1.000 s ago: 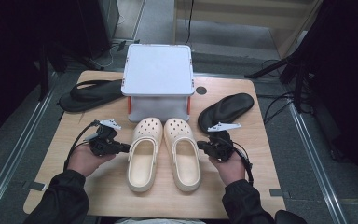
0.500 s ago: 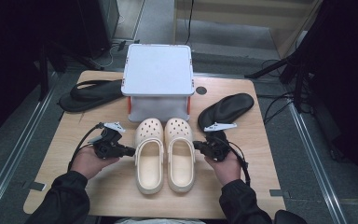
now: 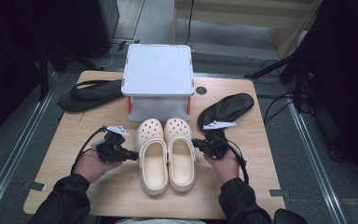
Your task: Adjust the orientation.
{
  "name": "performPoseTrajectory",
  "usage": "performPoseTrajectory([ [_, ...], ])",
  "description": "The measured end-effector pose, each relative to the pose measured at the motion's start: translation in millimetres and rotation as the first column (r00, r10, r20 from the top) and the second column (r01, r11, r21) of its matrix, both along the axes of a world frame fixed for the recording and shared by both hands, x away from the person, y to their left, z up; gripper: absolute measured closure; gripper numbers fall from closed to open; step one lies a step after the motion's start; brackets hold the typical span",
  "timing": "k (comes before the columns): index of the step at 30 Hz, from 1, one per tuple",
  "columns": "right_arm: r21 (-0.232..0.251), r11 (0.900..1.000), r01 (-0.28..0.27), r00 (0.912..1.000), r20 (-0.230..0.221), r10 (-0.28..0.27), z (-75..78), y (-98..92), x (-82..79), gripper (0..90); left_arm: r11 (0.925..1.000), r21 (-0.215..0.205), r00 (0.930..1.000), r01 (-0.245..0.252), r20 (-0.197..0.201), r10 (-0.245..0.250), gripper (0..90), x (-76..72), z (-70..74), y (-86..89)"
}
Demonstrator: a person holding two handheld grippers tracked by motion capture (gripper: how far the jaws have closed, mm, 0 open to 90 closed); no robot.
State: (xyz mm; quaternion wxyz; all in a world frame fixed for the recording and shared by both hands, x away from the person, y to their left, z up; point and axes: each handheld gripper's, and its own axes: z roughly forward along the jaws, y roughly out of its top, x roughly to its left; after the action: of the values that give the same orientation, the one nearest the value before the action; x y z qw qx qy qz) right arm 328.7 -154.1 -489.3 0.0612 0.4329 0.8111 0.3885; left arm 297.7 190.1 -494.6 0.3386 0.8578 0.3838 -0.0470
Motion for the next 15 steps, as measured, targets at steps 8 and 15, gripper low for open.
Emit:
performPoseTrajectory([
  [8,-0.007,1.000,0.023,0.9987,0.047,-0.023,13.4,-8.5,-10.0,82.4,0.9960,-0.039,0.9961,-0.081,0.031,0.082,70.5,3.7,5.6,12.6],
  [15,0.036,0.999,0.005,0.9973,0.074,-0.007,30.8,-10.7,-29.0,70.3,0.9929,-0.076,0.9918,-0.092,0.082,0.098,56.8,8.9,22.7,20.5],
])
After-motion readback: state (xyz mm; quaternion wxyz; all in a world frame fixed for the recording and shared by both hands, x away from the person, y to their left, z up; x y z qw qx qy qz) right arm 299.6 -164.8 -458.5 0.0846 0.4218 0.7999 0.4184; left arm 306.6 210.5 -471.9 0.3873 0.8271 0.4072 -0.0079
